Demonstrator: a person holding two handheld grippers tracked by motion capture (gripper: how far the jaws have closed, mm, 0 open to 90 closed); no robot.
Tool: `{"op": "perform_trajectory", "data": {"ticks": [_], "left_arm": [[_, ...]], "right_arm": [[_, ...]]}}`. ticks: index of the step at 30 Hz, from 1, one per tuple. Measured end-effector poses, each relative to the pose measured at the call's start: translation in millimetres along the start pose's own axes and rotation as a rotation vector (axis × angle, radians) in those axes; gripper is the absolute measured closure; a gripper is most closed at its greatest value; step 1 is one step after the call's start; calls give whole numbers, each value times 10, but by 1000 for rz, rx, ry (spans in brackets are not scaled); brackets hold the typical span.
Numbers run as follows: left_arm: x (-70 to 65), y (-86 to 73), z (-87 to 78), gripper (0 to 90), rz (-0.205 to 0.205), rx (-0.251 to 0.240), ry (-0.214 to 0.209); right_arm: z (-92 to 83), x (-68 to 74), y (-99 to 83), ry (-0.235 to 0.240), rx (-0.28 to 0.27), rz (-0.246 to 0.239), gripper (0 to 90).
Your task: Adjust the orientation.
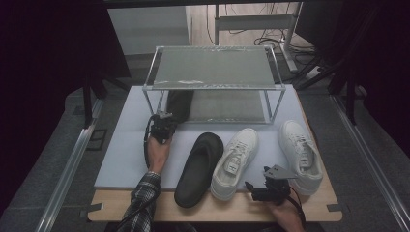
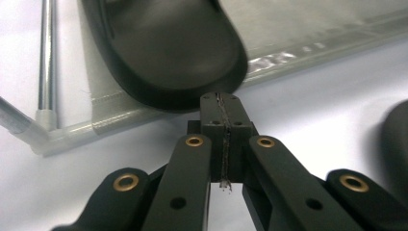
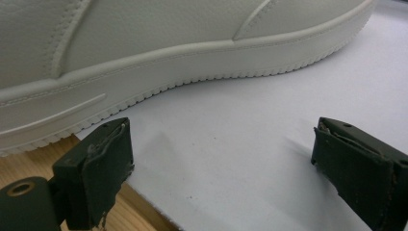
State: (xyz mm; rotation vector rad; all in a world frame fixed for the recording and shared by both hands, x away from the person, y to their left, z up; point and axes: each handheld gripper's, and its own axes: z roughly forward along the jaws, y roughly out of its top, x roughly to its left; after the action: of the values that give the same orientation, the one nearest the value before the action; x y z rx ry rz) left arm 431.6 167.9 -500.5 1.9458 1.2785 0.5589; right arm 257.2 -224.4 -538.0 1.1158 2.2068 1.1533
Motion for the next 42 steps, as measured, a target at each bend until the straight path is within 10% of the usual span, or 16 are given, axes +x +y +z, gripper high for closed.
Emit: {"op": "perform_trajectory", "data": {"ticks": [42], "left_arm": [[-721,-756,-1199,894,112,1,-366]], "right_arm": [[-1,2,1,1,3,2,77]]}}
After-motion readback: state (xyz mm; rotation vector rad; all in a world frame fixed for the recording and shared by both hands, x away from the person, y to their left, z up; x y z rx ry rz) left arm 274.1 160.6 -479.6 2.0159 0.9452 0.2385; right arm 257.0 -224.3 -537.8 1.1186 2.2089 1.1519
